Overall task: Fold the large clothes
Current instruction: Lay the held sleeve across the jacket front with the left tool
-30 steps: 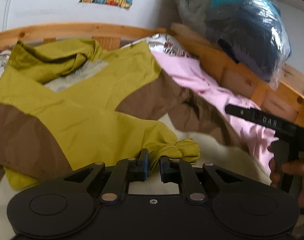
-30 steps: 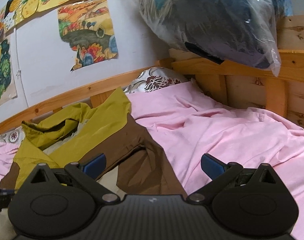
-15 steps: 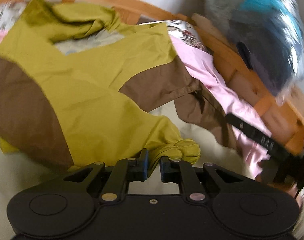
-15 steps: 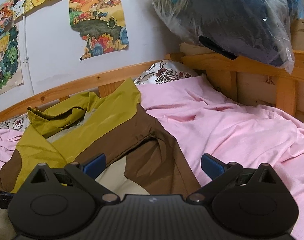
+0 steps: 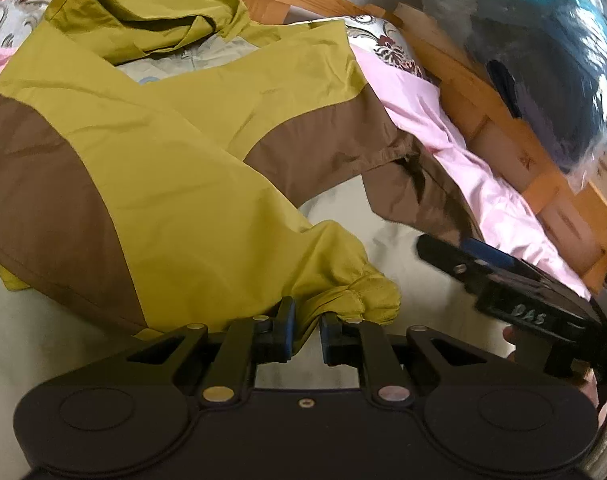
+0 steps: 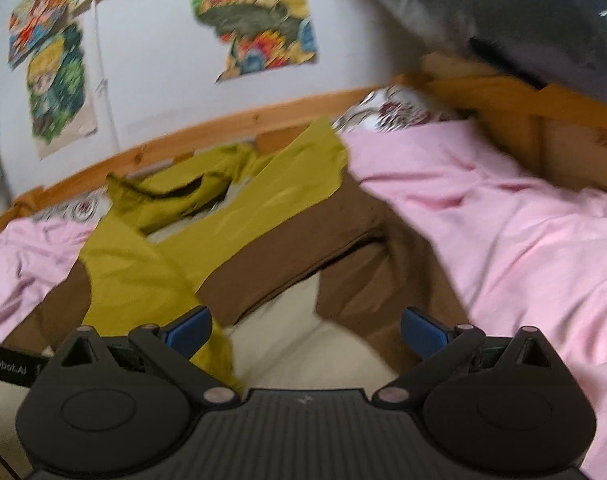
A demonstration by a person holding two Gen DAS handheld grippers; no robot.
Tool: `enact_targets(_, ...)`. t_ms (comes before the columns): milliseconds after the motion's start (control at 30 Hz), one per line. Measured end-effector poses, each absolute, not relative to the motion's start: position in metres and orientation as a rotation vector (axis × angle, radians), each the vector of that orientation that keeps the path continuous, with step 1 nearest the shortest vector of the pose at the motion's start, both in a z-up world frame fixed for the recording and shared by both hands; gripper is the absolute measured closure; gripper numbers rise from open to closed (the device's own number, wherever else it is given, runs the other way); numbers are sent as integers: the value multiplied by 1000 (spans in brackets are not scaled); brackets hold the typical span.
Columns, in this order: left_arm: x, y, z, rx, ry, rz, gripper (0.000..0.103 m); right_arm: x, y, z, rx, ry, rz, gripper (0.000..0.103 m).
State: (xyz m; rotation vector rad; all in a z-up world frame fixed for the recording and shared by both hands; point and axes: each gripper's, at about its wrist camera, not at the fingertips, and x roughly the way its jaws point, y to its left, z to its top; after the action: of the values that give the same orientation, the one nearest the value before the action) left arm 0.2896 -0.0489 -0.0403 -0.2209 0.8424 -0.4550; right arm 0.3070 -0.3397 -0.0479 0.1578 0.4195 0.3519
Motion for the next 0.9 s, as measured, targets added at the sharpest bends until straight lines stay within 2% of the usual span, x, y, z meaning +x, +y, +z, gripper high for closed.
enact_targets(233,286,-51,-42,-178,845,-442,86,329,-301,-72,-45,546,417,1)
enact_targets(400,279,-43,-43,-170,862,-433,74,334,-287,-80,-153,555,410,1)
enact_targets(467,271,-36,-41,-190,839,-451,33,335,-284,-81,-173,556,397,1)
enact_targets(500,265,-32,-37,-195,802,-451,29,334,-283,-81,-191,548,377,1)
enact_targets(700,249,-5,-25,-172,736,-364,22,325,-274,-76,-301,468,273,1)
enact_targets(900,257,37,-31,-271,688,-120,16,312,-280,-63,-236,361,316,1)
